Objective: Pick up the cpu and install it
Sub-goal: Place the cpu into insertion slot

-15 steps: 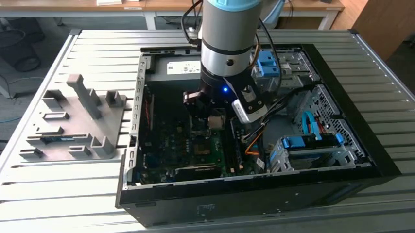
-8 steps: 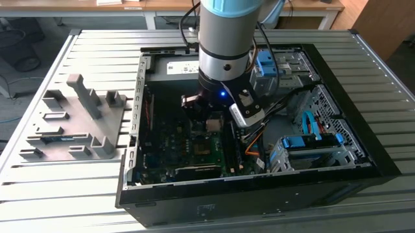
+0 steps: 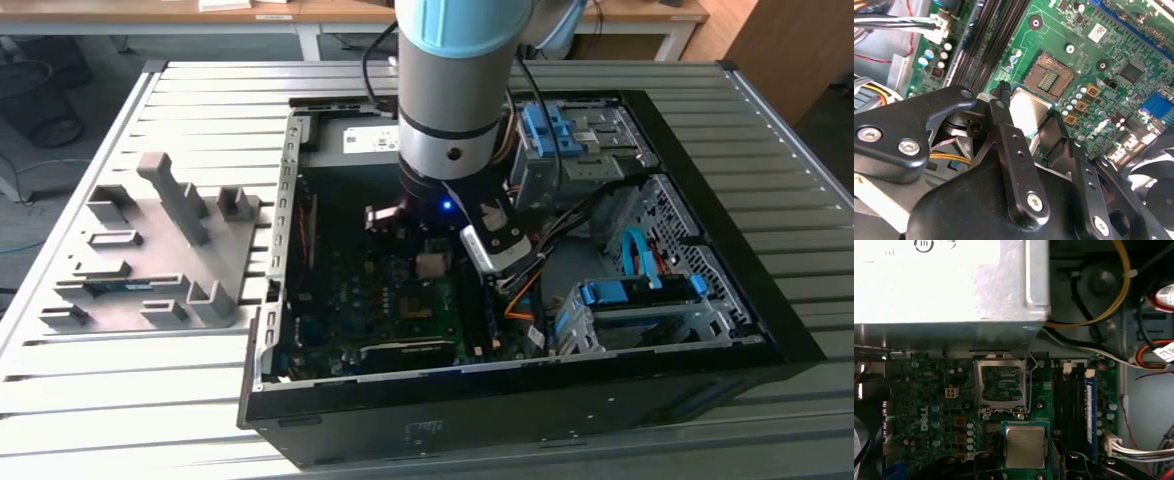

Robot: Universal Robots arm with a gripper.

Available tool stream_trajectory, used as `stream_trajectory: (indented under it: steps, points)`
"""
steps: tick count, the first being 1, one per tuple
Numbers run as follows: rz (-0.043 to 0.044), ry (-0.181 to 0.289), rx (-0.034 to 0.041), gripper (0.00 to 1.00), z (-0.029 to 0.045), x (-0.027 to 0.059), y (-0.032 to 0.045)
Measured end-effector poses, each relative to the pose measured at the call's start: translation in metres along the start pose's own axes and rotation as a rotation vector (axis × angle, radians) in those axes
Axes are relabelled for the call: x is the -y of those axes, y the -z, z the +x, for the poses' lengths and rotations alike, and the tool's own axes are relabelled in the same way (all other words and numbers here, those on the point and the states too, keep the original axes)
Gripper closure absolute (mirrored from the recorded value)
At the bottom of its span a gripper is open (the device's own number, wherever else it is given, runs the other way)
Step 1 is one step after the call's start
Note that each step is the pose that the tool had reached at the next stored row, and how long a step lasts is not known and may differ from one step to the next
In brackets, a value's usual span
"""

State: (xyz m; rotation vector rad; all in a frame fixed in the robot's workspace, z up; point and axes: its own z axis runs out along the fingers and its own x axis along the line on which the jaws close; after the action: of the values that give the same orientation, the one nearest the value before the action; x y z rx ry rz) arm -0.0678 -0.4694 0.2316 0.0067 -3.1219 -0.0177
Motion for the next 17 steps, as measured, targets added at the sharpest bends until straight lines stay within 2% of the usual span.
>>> stream_trajectory:
  steps: [4, 9, 11, 17]
  points:
    - [0.0003, 0.0, -0.0001, 0.53, 0.0016, 0.0031, -0.0072]
    - [-0.0001, 0.0, 0.0001, 0.53, 0.004, 0.0165, -0.0147]
    - [0.0001, 0.002, -0.0001, 0.53, 0.0058, 0.0194, -0.0166]
    - [-0.001, 0.029, -0.0004, 0.53, 0.0133, 0.0227, -0.0242]
